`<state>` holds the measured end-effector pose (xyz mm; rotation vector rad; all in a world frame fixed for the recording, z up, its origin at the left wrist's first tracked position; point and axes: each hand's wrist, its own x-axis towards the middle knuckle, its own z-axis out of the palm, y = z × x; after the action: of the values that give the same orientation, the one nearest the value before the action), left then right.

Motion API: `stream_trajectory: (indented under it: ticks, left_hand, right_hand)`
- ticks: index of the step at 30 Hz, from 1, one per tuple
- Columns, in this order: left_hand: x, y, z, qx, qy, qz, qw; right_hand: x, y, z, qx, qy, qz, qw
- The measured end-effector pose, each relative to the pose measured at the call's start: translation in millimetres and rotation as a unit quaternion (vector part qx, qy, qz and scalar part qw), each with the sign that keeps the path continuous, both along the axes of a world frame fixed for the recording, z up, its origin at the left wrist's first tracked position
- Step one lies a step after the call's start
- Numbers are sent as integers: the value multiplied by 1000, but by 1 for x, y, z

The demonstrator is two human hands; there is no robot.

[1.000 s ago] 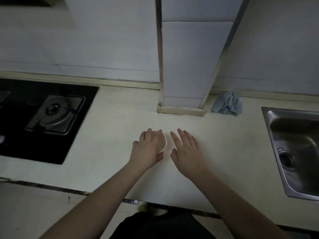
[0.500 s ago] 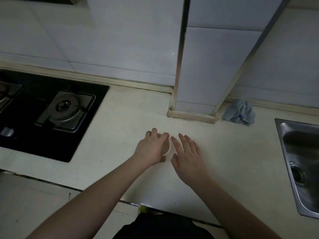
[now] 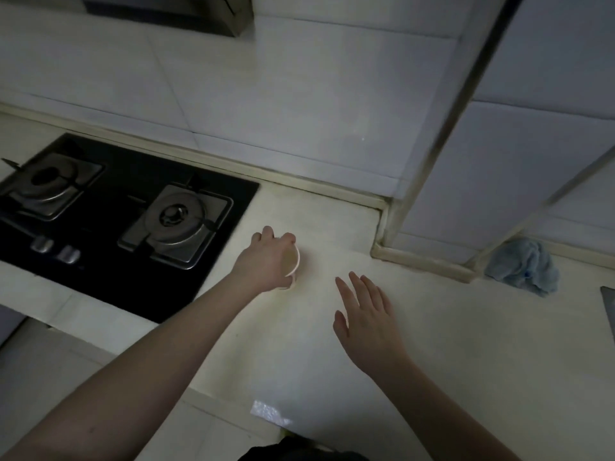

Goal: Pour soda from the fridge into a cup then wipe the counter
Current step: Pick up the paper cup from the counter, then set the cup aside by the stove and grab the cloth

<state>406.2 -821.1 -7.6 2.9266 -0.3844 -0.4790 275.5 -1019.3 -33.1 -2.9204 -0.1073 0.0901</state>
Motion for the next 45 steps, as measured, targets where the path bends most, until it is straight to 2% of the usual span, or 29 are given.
stream_trajectory:
  ticks: [8, 15, 28, 45]
  left_hand:
    - [87, 34, -1, 75, -36, -28, 996]
    - [134, 37, -1, 65, -8, -36, 997]
    - [160, 37, -7, 52, 0, -28, 998]
    - [169, 41, -10, 77, 2, -8, 997]
  right_hand:
    - [36, 28, -6, -22, -1, -4, 1000]
    - [66, 48, -5, -20, 2, -14, 1000]
    - [134, 78, 14, -17, -8, 20, 1000]
    - [128, 72, 20, 8, -9, 16, 1000]
